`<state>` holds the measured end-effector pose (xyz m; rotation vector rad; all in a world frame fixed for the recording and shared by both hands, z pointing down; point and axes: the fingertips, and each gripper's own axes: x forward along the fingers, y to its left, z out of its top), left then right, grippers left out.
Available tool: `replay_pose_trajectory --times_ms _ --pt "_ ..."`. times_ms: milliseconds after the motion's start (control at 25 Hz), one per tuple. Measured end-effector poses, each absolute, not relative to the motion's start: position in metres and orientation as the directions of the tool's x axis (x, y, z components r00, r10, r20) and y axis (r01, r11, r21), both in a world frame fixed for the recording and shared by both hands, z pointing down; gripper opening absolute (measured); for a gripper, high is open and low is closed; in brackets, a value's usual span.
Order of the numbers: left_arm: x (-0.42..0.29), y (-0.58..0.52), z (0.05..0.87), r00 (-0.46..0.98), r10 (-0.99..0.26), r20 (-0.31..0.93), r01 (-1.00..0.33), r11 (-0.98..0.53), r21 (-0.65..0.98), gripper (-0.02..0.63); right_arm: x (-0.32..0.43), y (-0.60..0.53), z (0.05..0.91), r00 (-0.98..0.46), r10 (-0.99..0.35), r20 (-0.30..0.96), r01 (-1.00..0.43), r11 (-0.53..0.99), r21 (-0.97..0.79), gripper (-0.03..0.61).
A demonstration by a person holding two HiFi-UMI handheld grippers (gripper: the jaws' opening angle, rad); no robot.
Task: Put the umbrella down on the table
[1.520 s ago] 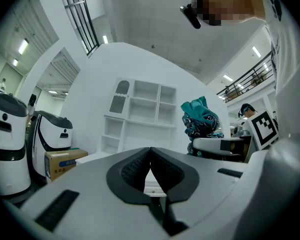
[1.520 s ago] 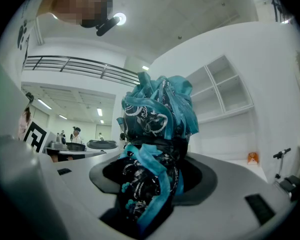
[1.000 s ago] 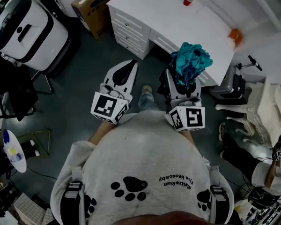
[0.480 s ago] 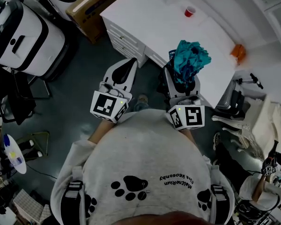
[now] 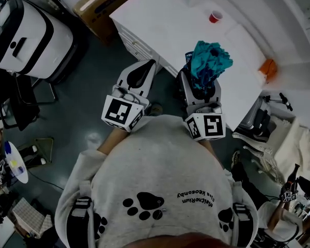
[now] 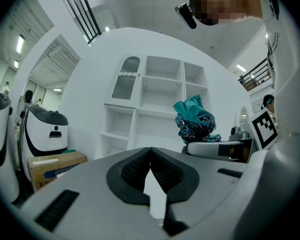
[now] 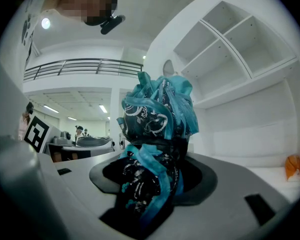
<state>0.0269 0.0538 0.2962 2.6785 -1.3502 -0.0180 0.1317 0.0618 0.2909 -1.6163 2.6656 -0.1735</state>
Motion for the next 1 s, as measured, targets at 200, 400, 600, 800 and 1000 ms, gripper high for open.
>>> replay_pose_trajectory --times_ms 200,400,600,800,1000 --pt "0.026 0.026 0.302 0.587 -0.805 0.086 -0.806 -0.571 0.157 0.018 0.132 0.032 0.298 -0.473 -0.878 0.073 -0.878 0.463 -0.126 0.265" --pt "0.028 0.014 0.308 0.602 -0.793 0.092 -0.795 -0.585 0.158 0.018 0.131 0.021 0.303 -0.464 -0.882 0.079 -0.883 0.453 -0.122 0.265" --pt "0.029 -0.022 0.313 0.633 -0.769 0.088 -0.771 -0.615 0.169 0.018 0.127 -0.009 0.305 -0.444 -0.891 0.089 -0.894 0.435 -0.103 0.265" --pt "0.032 -0.036 0.311 0.655 -0.753 0.061 -0.753 -0.643 0.138 0.018 0.127 -0.019 0.306 -0.430 -0.900 0.070 -0.902 0.425 -0.077 0.265" --pt "0.025 -0.097 0.316 0.672 -0.736 0.079 -0.738 -0.659 0.144 0.018 0.115 -0.080 0.313 -0.423 -0.902 0.087 -0.906 0.416 -0.080 0.266"
